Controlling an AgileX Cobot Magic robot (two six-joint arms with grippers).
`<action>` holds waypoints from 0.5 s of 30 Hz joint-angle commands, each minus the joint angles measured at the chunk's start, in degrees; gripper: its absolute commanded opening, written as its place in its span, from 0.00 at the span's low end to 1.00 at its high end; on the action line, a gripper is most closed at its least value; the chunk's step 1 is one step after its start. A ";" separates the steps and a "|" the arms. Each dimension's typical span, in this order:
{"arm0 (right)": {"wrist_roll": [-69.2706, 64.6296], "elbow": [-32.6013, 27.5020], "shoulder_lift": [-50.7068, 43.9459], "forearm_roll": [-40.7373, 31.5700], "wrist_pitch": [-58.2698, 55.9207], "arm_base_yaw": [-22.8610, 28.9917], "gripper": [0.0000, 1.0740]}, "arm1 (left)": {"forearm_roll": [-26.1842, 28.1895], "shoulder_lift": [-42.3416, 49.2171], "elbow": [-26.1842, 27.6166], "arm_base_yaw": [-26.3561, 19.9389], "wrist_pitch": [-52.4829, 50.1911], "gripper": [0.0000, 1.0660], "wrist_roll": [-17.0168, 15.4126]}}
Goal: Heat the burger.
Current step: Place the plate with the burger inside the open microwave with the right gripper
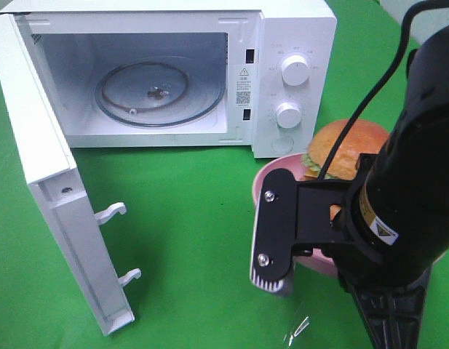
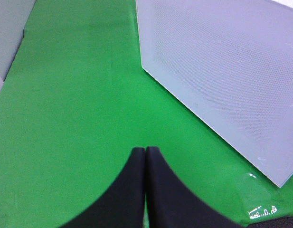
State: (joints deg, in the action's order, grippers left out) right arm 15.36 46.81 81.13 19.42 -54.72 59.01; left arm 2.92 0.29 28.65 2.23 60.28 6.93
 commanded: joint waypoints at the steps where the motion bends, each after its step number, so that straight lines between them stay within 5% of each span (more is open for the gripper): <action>1: 10.31 0.17 -0.69 2.41 3.27 0.69 0.00 | -0.11 1.32 -0.11 -0.11 -0.69 0.00 -0.29; 6: 27.96 0.17 -0.69 2.41 6.36 0.69 0.00 | -0.11 1.32 -0.11 -0.11 -0.69 0.00 -0.29; 15: 34.21 0.17 -0.69 2.52 11.46 -0.92 0.00 | -0.11 1.32 -0.11 -0.11 -0.69 0.00 -0.29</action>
State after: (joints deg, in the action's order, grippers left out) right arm 47.73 46.75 81.13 19.82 -47.27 59.13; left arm 2.92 0.29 28.65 2.23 60.28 6.93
